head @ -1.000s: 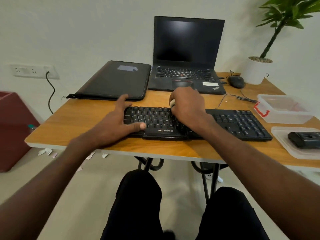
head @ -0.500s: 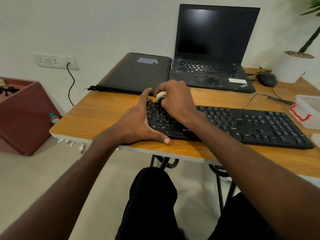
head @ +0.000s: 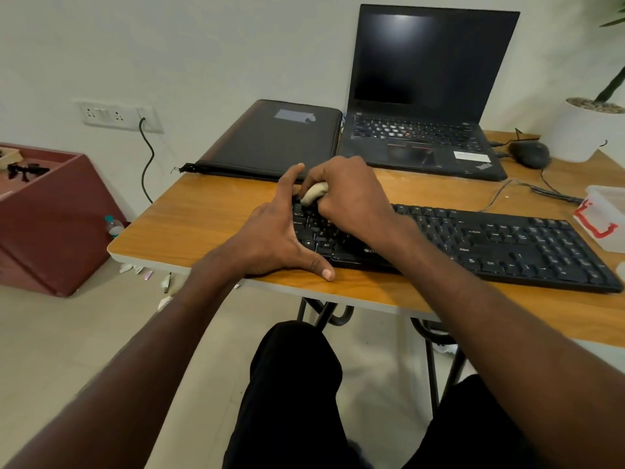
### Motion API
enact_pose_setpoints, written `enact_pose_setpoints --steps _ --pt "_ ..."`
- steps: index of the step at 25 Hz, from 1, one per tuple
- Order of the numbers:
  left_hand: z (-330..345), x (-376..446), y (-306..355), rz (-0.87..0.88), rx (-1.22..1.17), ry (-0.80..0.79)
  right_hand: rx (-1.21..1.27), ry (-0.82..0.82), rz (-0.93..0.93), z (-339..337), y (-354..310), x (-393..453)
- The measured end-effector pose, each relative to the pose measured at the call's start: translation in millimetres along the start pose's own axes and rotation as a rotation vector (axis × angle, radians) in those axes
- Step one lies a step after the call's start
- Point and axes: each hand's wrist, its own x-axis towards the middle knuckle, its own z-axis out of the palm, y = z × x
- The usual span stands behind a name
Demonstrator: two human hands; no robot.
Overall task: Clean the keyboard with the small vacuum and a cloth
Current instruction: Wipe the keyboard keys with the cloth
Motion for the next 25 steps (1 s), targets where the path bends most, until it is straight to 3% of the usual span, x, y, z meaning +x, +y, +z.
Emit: enact_pose_setpoints --steps 6,12,16,21,25 --pt "-0.6 -0.9 1.1 0.019 -0.019 -0.009 -0.003 -0.03 0.023 5.2 -19.9 4.5" --pt "1.0 0.8 -0.4 0.008 0.05 0.017 -0.259 -0.163 0.092 -16.7 -13.0 11.8" --pt "-0.7 0.5 1.7 0.004 0.017 -0.009 -0.112 -0.279 0.106 -4.2 -26.2 26.9" --pt "0.2 -1.0 3.5 -0.002 0.044 -0.004 -0.392 -0.264 0.092 -19.8 -18.9 23.7" --pt "-0.5 -2.8 3.3 -0.004 0.013 -0.007 -0.206 -0.185 0.057 -11.9 -25.5 30.7"
